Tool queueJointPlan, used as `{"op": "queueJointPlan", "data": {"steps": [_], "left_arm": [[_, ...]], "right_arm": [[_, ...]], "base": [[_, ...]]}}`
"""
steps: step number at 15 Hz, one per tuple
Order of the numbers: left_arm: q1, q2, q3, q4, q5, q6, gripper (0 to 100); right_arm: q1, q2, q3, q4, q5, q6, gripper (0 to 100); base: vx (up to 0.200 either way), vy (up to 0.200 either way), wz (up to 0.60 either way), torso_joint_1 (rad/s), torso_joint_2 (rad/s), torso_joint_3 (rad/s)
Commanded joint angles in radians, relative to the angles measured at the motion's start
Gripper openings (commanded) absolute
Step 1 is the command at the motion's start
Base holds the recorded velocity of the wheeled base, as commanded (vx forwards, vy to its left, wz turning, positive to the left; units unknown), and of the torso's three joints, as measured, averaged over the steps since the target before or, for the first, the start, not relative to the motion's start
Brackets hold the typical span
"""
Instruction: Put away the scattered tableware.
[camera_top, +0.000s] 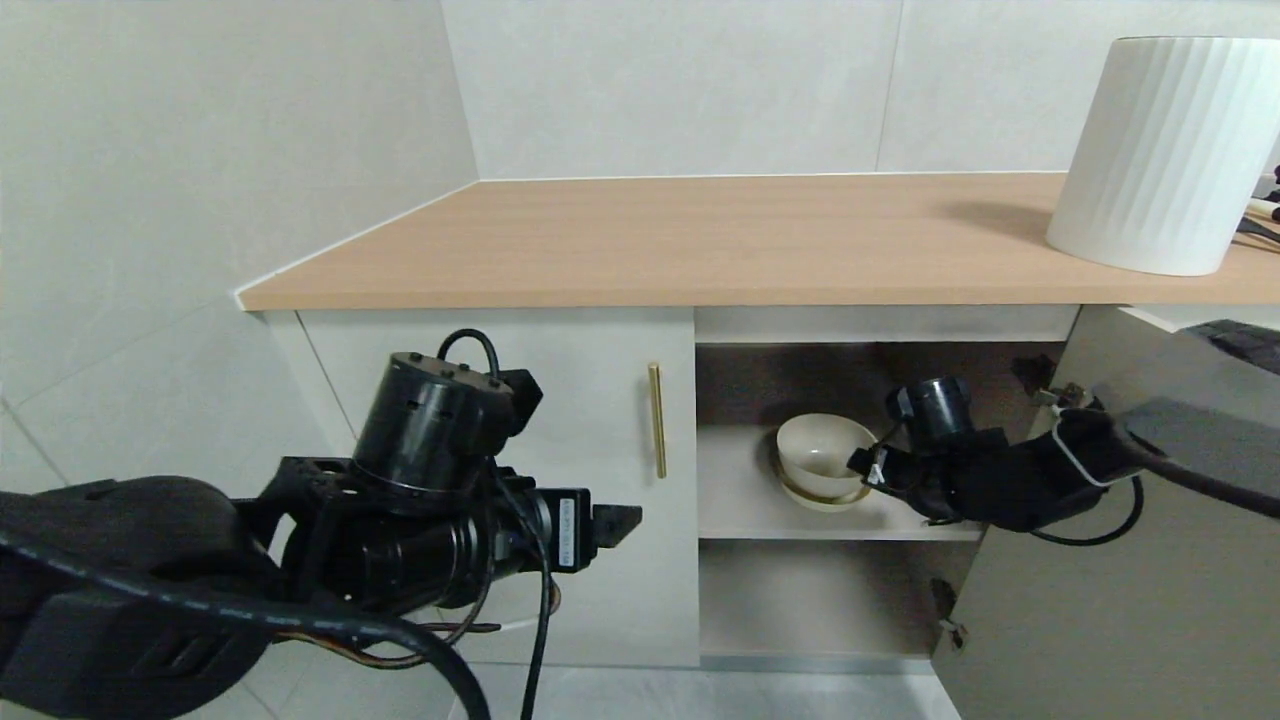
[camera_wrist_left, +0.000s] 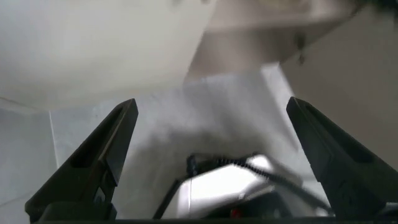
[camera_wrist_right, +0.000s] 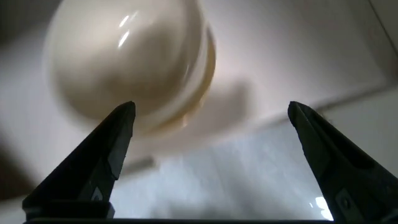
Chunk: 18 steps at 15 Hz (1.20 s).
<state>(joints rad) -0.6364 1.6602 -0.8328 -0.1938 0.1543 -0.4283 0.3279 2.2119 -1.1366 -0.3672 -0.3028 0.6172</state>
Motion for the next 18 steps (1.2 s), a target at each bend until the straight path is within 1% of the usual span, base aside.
{"op": "queueJointPlan", "data": {"steps": [1, 2, 4, 5, 6, 8, 9, 10, 11, 12, 14, 17, 18], "left_arm": [[0.053, -0.175, 0.009, 0.008, -0.002, -0.001, 100], [0.058, -0.238, 0.020, 0.013, -0.002, -0.001, 100], [0.066, -0.327, 0.073, 0.013, -0.001, 0.006, 100], [0.076, -0.350, 0.087, 0.013, -0.002, 0.006, 100], [0.092, -0.396, 0.123, 0.013, -0.001, 0.006, 100], [0.138, -0.439, 0.155, 0.013, -0.007, 0.010, 100], [0.169, -0.450, 0.164, 0.013, -0.007, 0.023, 100], [0.182, -0.448, 0.162, 0.011, -0.005, 0.046, 100], [0.182, -0.447, 0.162, 0.011, -0.007, 0.065, 100], [0.182, -0.442, 0.162, 0.010, -0.007, 0.071, 100], [0.181, -0.410, 0.167, 0.010, -0.015, 0.069, 100], [0.181, -0.405, 0.172, 0.010, -0.019, 0.066, 100], [0.181, -0.405, 0.172, 0.011, -0.019, 0.066, 100]], "right_arm": [[0.065, -0.357, 0.205, 0.091, 0.083, -0.048, 100], [0.092, -0.468, 0.245, 0.159, 0.113, -0.054, 100], [0.122, -0.649, 0.271, 0.281, 0.154, -0.068, 100], [0.135, -0.696, 0.273, 0.320, 0.163, -0.068, 100], [0.148, -0.782, 0.274, 0.384, 0.169, -0.074, 100], [0.168, -0.865, 0.276, 0.455, 0.169, -0.079, 100], [0.169, -0.903, 0.285, 0.482, 0.163, -0.079, 100], [0.169, -0.926, 0.296, 0.487, 0.162, -0.079, 100], [0.171, -0.936, 0.308, 0.487, 0.159, -0.083, 100], [0.175, -0.939, 0.311, 0.487, 0.160, -0.094, 100], [0.206, -0.943, 0.345, 0.485, 0.159, -0.113, 100], [0.209, -0.943, 0.362, 0.487, 0.160, -0.149, 100], [0.209, -0.945, 0.363, 0.487, 0.160, -0.149, 100]], "base": [[0.000, 0.000, 0.00, 0.000, 0.00, 0.000], [0.000, 0.000, 0.00, 0.000, 0.00, 0.000], [0.000, 0.000, 0.00, 0.000, 0.00, 0.000], [0.000, 0.000, 0.00, 0.000, 0.00, 0.000], [0.000, 0.000, 0.00, 0.000, 0.00, 0.000], [0.000, 0.000, 0.00, 0.000, 0.00, 0.000], [0.000, 0.000, 0.00, 0.000, 0.00, 0.000], [0.000, 0.000, 0.00, 0.000, 0.00, 0.000], [0.000, 0.000, 0.00, 0.000, 0.00, 0.000], [0.000, 0.000, 0.00, 0.000, 0.00, 0.000], [0.000, 0.000, 0.00, 0.000, 0.00, 0.000], [0.000, 0.000, 0.00, 0.000, 0.00, 0.000], [-0.200, 0.000, 0.00, 0.007, 0.00, 0.002]]}}
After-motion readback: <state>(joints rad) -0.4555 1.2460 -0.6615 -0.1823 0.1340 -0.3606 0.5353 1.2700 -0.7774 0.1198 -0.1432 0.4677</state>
